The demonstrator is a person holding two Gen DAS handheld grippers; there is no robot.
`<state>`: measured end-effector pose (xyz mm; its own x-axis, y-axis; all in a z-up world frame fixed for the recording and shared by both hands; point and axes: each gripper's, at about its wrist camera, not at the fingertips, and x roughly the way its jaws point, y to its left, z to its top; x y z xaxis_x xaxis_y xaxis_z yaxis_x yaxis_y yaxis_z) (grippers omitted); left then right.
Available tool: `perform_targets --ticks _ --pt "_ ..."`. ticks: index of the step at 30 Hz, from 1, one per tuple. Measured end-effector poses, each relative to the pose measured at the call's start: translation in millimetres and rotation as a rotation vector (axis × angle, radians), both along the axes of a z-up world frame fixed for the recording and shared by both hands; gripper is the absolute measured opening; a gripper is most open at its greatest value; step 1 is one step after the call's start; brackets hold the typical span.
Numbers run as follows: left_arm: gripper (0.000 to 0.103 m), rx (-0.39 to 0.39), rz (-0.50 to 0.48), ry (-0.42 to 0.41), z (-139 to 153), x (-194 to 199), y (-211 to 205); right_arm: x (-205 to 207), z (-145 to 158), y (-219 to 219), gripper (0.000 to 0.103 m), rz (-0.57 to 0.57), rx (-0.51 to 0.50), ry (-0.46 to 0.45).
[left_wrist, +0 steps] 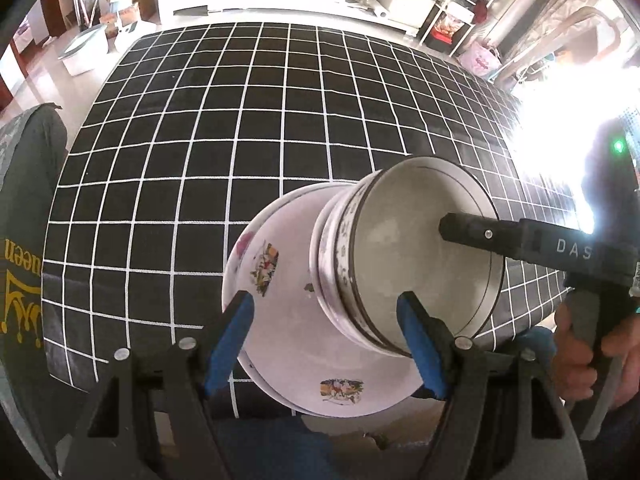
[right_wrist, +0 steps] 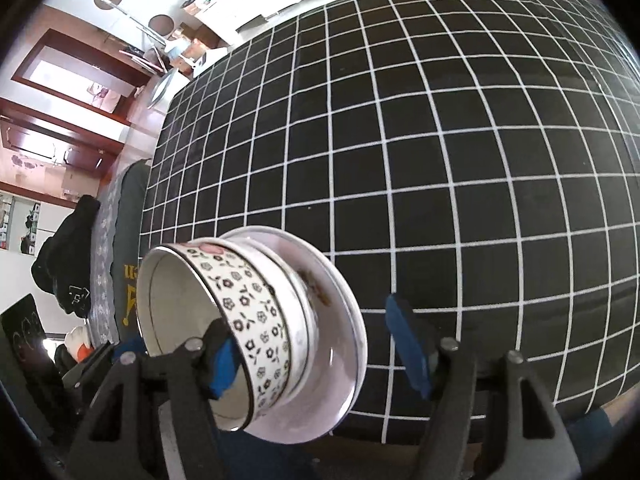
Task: Organize plates and bowls
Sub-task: 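Lower the bowl stack onto the cartoon-print plate with both grippers, then open both grippers and pull back from the stacked dishes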
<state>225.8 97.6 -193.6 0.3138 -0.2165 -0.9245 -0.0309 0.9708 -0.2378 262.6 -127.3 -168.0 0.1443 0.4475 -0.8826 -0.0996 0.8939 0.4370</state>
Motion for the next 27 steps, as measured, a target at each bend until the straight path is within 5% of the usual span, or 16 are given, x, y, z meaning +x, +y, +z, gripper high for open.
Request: perform_targets --ticks 15,27 --pt "0.072 0.036 0.062 -0.113 53 -45 -11 -47 54 -8 0.071 0.031 -0.01 -0.122" --pt "0.072 0.103 0.107 -0.301 119 -111 -35 -109 98 -23 0.071 0.052 -0.043 -0.25"
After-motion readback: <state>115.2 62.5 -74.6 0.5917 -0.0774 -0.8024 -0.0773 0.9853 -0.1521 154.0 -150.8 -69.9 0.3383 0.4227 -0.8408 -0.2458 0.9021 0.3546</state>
